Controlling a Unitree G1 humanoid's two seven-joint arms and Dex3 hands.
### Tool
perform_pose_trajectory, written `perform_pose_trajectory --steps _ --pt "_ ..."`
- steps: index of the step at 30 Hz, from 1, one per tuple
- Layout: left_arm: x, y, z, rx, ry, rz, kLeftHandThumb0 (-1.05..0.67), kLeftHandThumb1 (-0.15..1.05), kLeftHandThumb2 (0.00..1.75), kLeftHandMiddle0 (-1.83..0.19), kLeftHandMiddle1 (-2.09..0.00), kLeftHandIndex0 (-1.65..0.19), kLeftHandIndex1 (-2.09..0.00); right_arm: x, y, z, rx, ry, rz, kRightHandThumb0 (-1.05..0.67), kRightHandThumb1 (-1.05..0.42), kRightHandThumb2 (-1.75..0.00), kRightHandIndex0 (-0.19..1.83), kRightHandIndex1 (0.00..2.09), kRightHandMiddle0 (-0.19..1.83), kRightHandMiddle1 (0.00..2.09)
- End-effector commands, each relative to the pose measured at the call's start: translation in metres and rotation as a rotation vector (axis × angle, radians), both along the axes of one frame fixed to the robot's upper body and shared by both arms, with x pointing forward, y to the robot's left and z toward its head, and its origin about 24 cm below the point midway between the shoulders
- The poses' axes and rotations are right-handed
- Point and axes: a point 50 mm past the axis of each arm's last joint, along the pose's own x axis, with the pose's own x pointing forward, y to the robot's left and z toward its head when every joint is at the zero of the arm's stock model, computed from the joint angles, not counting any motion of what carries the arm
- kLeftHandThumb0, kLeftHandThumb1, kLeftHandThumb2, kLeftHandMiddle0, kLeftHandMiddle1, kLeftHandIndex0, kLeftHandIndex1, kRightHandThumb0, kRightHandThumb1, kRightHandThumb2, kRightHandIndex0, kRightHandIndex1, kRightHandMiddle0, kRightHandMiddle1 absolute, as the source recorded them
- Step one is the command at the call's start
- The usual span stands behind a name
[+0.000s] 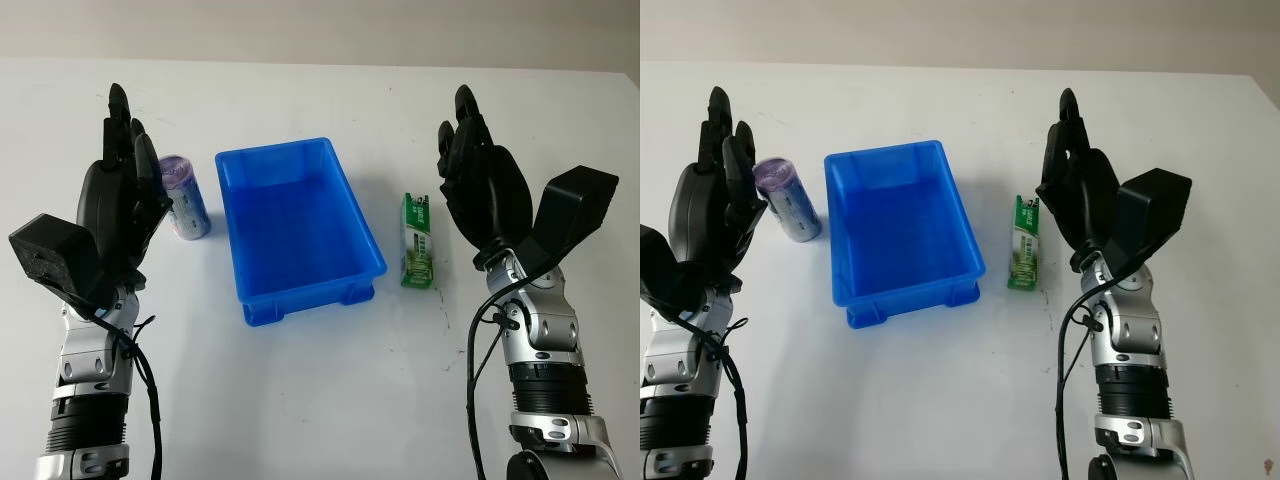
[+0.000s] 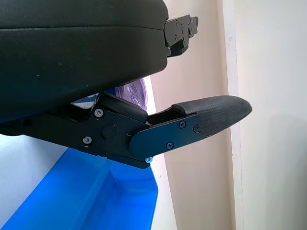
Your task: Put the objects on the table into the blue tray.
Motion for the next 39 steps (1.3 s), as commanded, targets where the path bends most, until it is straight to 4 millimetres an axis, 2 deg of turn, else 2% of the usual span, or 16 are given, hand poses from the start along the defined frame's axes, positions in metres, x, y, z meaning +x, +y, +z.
perform_pose_trajectory --steps 1,12,15,18,23,26,33,39 --pt "-0.003 0.001 0.002 0.015 -0.009 0.005 -0.81 1.05 0.71 0.19 0.00 0.19 0.00 -0.002 0.000 0.003 0.005 -0.022 0.001 -0.79 -1.05 -0.81 -0.19 0.00 -0.19 0.00" --pt "0.000 0.001 0.001 0.013 0.002 0.000 -0.81 1.05 0.71 0.19 0.00 0.19 0.00 0.000 -0.004 0.003 -0.007 -0.014 0.007 -0.78 -1.05 -0.81 -0.19 0.00 -0.19 0.00" --pt "-0.001 0.001 0.001 0.015 0.001 0.004 -0.81 1.05 0.72 0.19 0.00 0.19 0.00 0.004 -0.013 0.015 -0.034 -0.046 0.009 -0.79 -1.05 -0.75 -0.19 0.00 -0.19 0.00" --pt "-0.001 0.001 0.002 0.011 -0.002 0.004 -0.81 1.05 0.71 0.19 0.00 0.19 0.00 0.010 -0.027 0.035 -0.106 -0.106 0.017 -0.77 -1.05 -0.62 -0.19 0.00 -0.19 0.00" --pt "-0.002 0.002 0.002 0.009 -0.005 0.002 -0.81 1.05 0.71 0.19 0.00 0.19 0.00 0.021 -0.051 0.078 -0.404 -0.176 0.013 -0.82 -1.04 -0.18 -0.17 0.02 -0.16 0.02" --pt "-0.002 0.002 0.002 0.004 -0.003 0.001 -0.81 1.05 0.71 0.19 0.00 0.19 0.00 0.026 -0.058 0.102 -0.596 -0.193 0.002 -0.85 -0.92 -0.05 -0.13 0.04 -0.10 0.05" --pt "-0.001 0.000 0.002 0.015 0.002 -0.005 -0.82 1.05 0.71 0.19 0.00 0.19 0.00 0.030 -0.060 0.135 -1.113 -0.278 -0.044 -0.77 -0.69 -0.02 0.01 0.11 0.04 0.12" --pt "0.000 0.000 0.002 0.011 0.004 -0.009 -0.82 1.05 0.70 0.19 0.00 0.19 0.00 0.030 -0.053 0.140 -1.648 -0.488 -0.014 -0.90 -0.73 -0.06 0.06 0.11 0.11 0.15"
